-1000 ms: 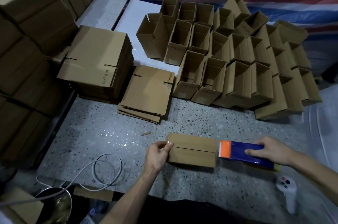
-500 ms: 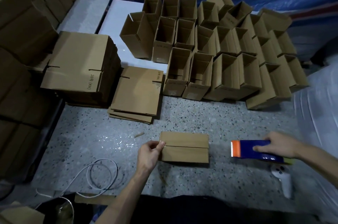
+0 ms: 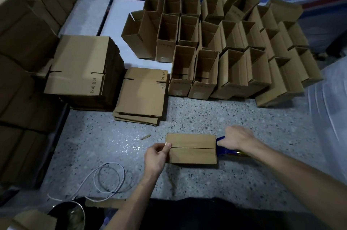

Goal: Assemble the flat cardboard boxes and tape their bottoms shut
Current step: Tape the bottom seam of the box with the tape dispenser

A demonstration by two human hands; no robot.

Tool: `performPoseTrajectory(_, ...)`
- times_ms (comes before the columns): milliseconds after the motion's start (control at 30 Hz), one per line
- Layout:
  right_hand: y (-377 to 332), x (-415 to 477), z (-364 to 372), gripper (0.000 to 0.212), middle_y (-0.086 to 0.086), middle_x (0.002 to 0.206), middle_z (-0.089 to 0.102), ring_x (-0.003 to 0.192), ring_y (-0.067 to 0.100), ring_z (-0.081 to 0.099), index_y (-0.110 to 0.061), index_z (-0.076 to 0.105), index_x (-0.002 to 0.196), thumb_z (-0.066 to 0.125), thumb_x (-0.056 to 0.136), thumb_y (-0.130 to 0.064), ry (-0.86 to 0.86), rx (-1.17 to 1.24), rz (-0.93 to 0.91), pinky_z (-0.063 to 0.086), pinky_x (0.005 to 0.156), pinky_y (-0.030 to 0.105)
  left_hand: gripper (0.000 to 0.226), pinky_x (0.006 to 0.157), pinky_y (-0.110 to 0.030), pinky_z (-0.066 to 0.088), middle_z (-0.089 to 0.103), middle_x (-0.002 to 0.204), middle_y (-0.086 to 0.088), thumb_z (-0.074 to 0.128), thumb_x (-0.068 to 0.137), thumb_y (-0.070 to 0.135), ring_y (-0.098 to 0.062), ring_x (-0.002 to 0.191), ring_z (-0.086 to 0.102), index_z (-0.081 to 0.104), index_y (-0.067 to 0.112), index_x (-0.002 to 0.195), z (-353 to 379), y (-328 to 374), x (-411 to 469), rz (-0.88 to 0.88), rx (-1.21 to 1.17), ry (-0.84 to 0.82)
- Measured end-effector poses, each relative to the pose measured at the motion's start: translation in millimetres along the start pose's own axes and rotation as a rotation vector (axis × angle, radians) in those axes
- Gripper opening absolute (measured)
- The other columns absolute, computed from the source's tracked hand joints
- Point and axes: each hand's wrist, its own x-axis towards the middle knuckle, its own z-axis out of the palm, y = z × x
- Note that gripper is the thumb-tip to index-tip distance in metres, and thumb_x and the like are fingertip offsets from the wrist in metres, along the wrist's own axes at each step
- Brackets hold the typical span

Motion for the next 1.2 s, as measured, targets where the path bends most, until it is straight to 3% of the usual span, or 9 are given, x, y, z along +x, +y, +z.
performPoseTrajectory(200,-10,10,0,0.023,-0.004,0.069,0.062,0.063,0.013,0.057,-0.020,0.064,0.080,0.059,0.077,-0.041,0.020,0.011,0.071,0.034,0.053,0.026,0.029,0.089,-0.047,0.058,0.076,0.094,-0.006,0.073,0.091,0.032,-0.022,0.090,0.072,0.075,0.005,0.101,-2,-1,0,0.025,0.032,-0.014)
performPoseTrajectory(333,1,6,36,0.038,0.006,0.107,0.069,0.098,0.025,0.065,-0.019,0.062,0.112,0.051,0.095,-0.052,0.076,0.110,0.129,0.041,0.072,0.030,0.027,0.088,-0.049,0.058,0.076,0.094,-0.007,0.074,0.089,0.031,-0.024,0.090,0.072,0.075,0.006,0.101,-3,2,0,0.002,0.011,-0.034)
performPoseTrajectory(500,7,-12,96,0.040,0.006,0.092,0.069,0.086,0.026,0.065,-0.014,0.042,0.118,0.029,0.105,-0.048,0.177,0.328,0.241,0.043,0.075,0.036,0.024,0.088,-0.051,0.058,0.075,0.091,-0.009,0.076,0.088,0.027,-0.027,0.090,0.071,0.075,0.005,0.096,-5,10,-2,-0.031,-0.023,-0.055)
performPoseTrajectory(667,1,-23,133,0.040,0.011,0.114,0.064,0.102,0.027,0.062,-0.007,0.047,0.126,0.053,0.099,-0.036,0.082,0.466,0.296,0.051,0.086,0.036,0.023,0.088,-0.051,0.058,0.075,0.091,-0.008,0.075,0.089,0.027,-0.026,0.090,0.071,0.075,0.005,0.096,-6,11,-4,-0.042,-0.039,-0.060)
performPoseTrajectory(767,-11,-26,121,0.059,0.020,0.135,0.052,0.125,0.034,0.050,-0.002,0.042,0.139,0.057,0.095,-0.038,0.293,0.635,0.419,0.042,0.104,0.042,0.021,0.089,-0.051,0.058,0.075,0.093,-0.008,0.075,0.089,0.027,-0.026,0.092,0.071,0.074,0.007,0.095,-6,11,-4,-0.064,-0.055,-0.062)
performPoseTrajectory(833,-25,-29,101,0.061,0.020,0.141,0.050,0.127,0.035,0.047,-0.007,0.042,0.142,0.048,0.097,-0.048,0.391,0.930,0.339,0.036,0.107,0.044,0.020,0.089,-0.051,0.058,0.075,0.093,-0.009,0.075,0.089,0.025,-0.027,0.092,0.071,0.074,0.006,0.094,-6,13,-5,-0.077,-0.070,-0.064)
performPoseTrajectory(967,-57,-22,76,0.078,0.007,0.162,0.028,0.147,0.031,0.028,-0.018,0.028,0.157,0.028,0.098,-0.069,0.038,1.405,0.322,0.021,0.119,0.044,0.021,0.092,-0.052,0.057,0.073,0.097,-0.013,0.074,0.090,0.023,-0.031,0.097,0.069,0.072,0.003,0.096,-7,16,-7,-0.108,-0.080,-0.078)
performPoseTrajectory(1133,-61,-10,84,0.092,0.012,0.161,0.030,0.146,0.035,0.029,-0.017,0.028,0.157,0.033,0.089,-0.079,-0.026,1.469,0.394,0.022,0.118,0.047,0.026,0.074,-0.036,0.057,0.069,0.107,-0.014,0.071,0.092,0.026,-0.027,0.095,0.065,0.064,0.004,0.105,-11,21,-4,-0.218,-0.082,-0.141)
performPoseTrajectory(1200,-58,-11,88,0.103,0.014,0.147,0.046,0.132,0.035,0.045,-0.017,0.033,0.154,0.042,0.079,-0.086,-0.103,1.586,0.438,0.033,0.112,0.049,0.035,0.088,-0.038,0.055,0.066,0.116,-0.012,0.066,0.096,0.032,-0.025,0.104,0.063,0.059,0.006,0.119,-11,21,-5,-0.280,-0.092,-0.212)
